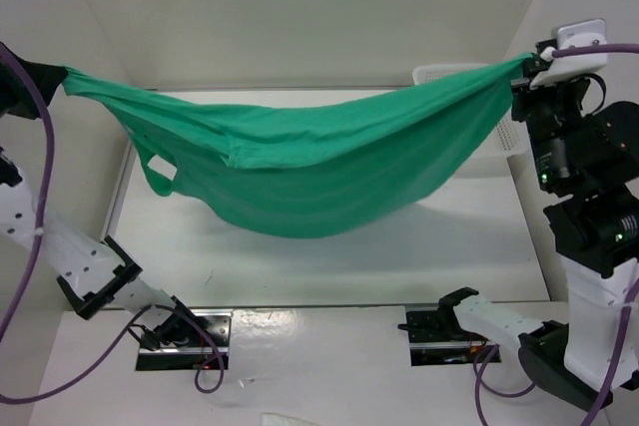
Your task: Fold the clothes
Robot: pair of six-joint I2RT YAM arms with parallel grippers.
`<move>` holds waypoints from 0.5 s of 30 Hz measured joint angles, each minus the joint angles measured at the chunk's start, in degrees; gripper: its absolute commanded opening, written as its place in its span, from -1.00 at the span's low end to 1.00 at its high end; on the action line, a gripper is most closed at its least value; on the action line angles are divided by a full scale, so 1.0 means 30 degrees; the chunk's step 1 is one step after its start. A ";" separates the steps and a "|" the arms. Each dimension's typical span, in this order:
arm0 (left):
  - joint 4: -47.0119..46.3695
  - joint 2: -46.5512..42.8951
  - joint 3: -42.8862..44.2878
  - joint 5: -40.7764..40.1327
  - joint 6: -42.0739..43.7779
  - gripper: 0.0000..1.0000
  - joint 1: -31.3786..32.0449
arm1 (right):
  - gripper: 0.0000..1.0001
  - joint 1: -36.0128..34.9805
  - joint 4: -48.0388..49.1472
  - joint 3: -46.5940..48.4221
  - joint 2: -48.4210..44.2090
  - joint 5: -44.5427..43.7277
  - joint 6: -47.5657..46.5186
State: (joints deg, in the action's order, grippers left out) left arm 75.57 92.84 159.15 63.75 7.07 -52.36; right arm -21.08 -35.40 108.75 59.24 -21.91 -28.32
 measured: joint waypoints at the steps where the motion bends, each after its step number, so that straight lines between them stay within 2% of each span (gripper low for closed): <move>1: 0.0000 -0.0444 0.0058 0.0073 -0.0036 -1.00 0.0000 | -1.00 0.0044 -0.0029 0.0022 -0.0160 0.0109 0.0109; 8: -0.0619 -0.2310 0.0313 0.0415 -0.1013 -1.00 0.0000 | -1.00 0.0459 -0.0219 0.1377 -0.0772 0.0925 0.0765; 15: -0.1858 -0.1756 0.0364 0.0423 -0.2069 -1.00 0.0000 | -1.00 0.0495 0.0007 0.2514 -0.0204 0.1158 0.0976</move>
State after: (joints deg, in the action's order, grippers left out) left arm 70.00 87.57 160.24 65.01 0.86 -52.36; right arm -19.59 -35.38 116.29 58.63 -18.44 -25.39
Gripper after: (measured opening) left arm 0.004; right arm 0.022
